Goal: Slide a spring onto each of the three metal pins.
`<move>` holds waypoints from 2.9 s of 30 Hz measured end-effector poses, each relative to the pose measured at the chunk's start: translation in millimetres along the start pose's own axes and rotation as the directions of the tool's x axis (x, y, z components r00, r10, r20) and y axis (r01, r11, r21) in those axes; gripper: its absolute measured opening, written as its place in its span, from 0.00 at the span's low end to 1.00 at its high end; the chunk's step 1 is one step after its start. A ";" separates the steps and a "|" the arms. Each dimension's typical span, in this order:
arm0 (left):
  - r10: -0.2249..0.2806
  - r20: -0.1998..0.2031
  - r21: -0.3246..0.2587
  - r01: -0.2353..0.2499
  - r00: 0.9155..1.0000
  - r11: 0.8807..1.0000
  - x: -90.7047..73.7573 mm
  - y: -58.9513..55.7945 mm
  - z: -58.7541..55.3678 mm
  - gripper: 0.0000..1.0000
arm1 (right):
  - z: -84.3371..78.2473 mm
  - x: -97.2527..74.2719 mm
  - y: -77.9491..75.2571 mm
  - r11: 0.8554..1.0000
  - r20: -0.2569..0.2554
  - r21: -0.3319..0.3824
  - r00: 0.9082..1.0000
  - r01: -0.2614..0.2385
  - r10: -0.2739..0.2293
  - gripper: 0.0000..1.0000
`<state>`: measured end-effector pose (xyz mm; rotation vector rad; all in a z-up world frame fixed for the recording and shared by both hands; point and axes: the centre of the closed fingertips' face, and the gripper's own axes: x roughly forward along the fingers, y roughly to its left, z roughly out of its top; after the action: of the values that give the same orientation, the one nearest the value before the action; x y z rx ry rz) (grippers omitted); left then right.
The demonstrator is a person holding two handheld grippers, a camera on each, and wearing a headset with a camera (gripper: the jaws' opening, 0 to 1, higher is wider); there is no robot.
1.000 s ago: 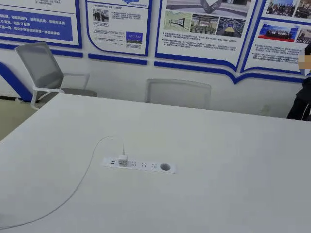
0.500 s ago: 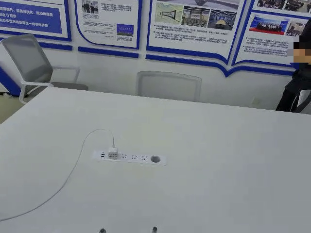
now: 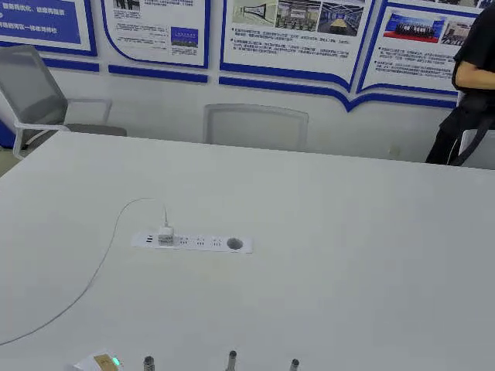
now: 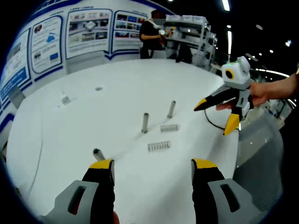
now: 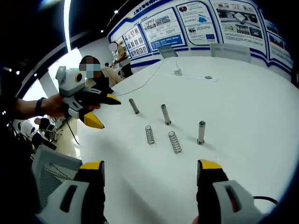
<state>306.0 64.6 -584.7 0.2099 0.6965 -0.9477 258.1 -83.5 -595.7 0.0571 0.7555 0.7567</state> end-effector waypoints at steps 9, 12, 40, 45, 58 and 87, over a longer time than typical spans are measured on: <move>-0.042 -0.028 0.048 0.044 0.999 0.998 12.7 -6.6 5.5 0.69 | -2.0 -0.2 1.9 1.000 0.004 0.016 1.000 -0.003 0.003 0.82; -0.056 -0.038 0.066 0.058 0.998 0.996 15.7 -9.3 7.5 0.69 | -0.9 -0.3 3.2 1.000 0.006 0.016 1.000 -0.004 0.004 0.82; -0.164 -0.185 0.227 0.205 0.969 0.952 63.2 -33.7 -10.7 0.68 | -8.7 -6.1 6.8 0.999 0.005 0.045 1.000 -0.007 0.007 0.82; -0.183 -0.205 0.236 0.230 0.961 0.944 72.6 -34.9 -12.9 0.67 | -10.6 -6.3 6.6 0.999 0.006 0.053 1.000 -0.006 0.006 0.82; -0.207 -0.238 0.272 0.270 0.949 0.924 94.3 -37.1 -16.0 0.60 | -11.0 -7.6 4.6 0.998 0.002 0.061 1.000 -0.002 0.002 0.81; -0.107 -0.200 0.233 0.153 0.974 0.960 89.6 -31.4 -29.5 0.11 | -13.9 -6.4 15.6 0.999 -0.006 0.040 1.000 -0.017 0.017 0.82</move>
<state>302.1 -0.6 -659.7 0.4830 0.7699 -1.1528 236.8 -79.0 -597.4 0.0971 0.7774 0.7587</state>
